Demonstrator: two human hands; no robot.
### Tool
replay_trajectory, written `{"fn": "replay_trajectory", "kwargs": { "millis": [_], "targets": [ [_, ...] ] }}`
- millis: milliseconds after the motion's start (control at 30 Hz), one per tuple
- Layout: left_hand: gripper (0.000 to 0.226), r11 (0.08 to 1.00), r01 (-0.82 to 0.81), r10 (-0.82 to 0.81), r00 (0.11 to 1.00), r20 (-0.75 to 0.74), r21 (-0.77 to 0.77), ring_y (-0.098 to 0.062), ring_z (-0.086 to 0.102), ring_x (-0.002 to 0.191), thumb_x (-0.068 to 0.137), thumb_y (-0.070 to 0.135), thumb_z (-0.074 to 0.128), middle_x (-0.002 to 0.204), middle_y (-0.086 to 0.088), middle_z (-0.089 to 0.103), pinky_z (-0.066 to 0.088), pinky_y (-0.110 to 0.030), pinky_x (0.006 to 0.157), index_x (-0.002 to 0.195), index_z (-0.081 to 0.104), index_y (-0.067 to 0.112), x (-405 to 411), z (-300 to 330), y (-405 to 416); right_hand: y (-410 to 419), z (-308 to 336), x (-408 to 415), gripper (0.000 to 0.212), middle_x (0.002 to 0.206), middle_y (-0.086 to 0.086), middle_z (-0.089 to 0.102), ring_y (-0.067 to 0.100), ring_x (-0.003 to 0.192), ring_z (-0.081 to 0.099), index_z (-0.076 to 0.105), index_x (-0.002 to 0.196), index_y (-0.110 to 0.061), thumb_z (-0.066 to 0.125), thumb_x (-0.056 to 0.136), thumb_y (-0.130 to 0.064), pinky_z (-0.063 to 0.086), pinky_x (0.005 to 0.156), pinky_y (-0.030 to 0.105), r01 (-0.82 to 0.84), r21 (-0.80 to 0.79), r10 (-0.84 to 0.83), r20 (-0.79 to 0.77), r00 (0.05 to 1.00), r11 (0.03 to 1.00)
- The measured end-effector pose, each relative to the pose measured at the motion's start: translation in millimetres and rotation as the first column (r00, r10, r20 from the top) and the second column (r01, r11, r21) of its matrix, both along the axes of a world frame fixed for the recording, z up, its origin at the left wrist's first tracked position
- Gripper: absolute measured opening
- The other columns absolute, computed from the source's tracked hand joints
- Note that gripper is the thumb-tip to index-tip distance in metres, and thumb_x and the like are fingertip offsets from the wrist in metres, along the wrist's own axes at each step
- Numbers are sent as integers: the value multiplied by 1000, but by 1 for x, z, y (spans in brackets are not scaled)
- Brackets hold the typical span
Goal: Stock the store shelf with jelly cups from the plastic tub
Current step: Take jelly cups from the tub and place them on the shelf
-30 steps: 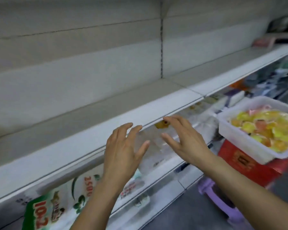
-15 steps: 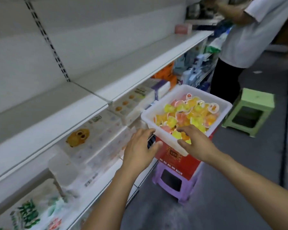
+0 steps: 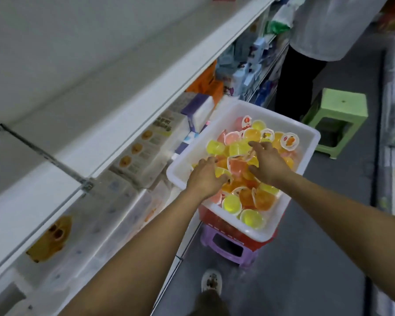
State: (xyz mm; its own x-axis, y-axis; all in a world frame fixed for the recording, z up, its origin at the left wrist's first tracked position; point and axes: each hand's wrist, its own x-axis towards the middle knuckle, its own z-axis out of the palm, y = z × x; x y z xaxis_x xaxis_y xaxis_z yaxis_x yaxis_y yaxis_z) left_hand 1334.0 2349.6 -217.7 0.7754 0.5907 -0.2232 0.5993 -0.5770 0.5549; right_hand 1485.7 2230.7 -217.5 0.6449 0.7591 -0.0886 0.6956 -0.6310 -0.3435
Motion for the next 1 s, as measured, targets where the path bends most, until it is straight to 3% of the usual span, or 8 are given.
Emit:
{"fn": "replay_trajectory", "kwargs": {
  "millis": [100, 233, 400, 533, 600, 700, 833, 1000],
  "targets": [
    [69, 997, 65, -62, 992, -110, 31, -29, 49, 121, 88, 44, 60, 137, -9, 44, 45, -40, 94, 145, 29, 21, 24, -20, 9, 17, -14, 20, 76, 149, 14, 32, 37, 132, 35, 24, 150, -21, 65, 86, -20, 44, 100, 49, -5, -91, 2, -35, 999, 996],
    [77, 989, 110, -91, 979, -181, 100, -25, 54, 114, 85, 54, 61, 133, -6, 48, 48, -34, 81, 146, 25, 24, 39, -43, 17, 25, -30, 34, 63, 144, 10, 43, 32, 127, 39, 36, 145, -21, 61, 87, -15, 46, 95, 45, 8, -154, -3, 36, 999, 988],
    [71, 999, 10, -6, 993, -114, 32, -23, 58, 107, 80, 44, 73, 126, -3, 56, 52, -34, 85, 138, 36, 23, 49, -54, 18, 29, -31, 41, 51, 130, 7, 55, 28, 116, 45, 46, 135, -20, 63, 87, -13, 49, 79, 39, 10, -121, 7, 140, 990, 993],
    [52, 993, -106, 107, 994, 19, -51, -18, 57, 104, 77, 38, 77, 117, 4, 57, 44, -27, 78, 116, 47, 24, 36, -43, 16, 18, -17, 28, 48, 122, 4, 58, 25, 109, 48, 51, 129, -22, 68, 84, -22, 45, 74, 34, -3, -8, 5, 254, 967, 1000],
    [46, 986, -154, 160, 981, 108, -60, -17, 56, 103, 76, 34, 78, 115, 6, 56, 40, -25, 78, 108, 47, 24, 22, -33, 15, 12, -11, 14, 47, 121, 1, 59, 23, 108, 50, 52, 126, -23, 71, 83, -28, 47, 77, 35, 14, 124, -36, 178, 983, 992],
    [45, 969, -230, 245, 936, 252, -89, -16, 57, 99, 73, 33, 81, 109, 7, 57, 47, -32, 84, 101, 47, 24, -9, -13, 7, 0, 1, -19, 44, 118, -6, 59, 16, 106, 52, 54, 122, -26, 72, 82, -31, 48, 82, 32, 16, 331, -3, -41, 999, 944],
    [43, 940, -322, 339, 856, 391, -111, -16, 61, 87, 68, 34, 83, 100, 9, 59, 51, -38, 78, 94, 49, 27, -66, 10, -14, -15, 20, -69, 34, 101, -19, 59, 2, 80, 55, 60, 112, -27, 76, 81, -27, 45, 69, 18, 11, 518, 149, -267, 952, 855],
    [35, 900, -426, 418, 792, 445, -87, -10, 61, 86, 70, 34, 82, 97, 12, 64, 51, -29, 74, 86, 51, 34, -158, 42, -52, -27, 43, -133, 29, 100, -22, 64, -12, 84, 58, 71, 107, -19, 77, 79, -13, 42, 73, 7, -36, 644, 330, -341, 880, 764]
  ]
}}
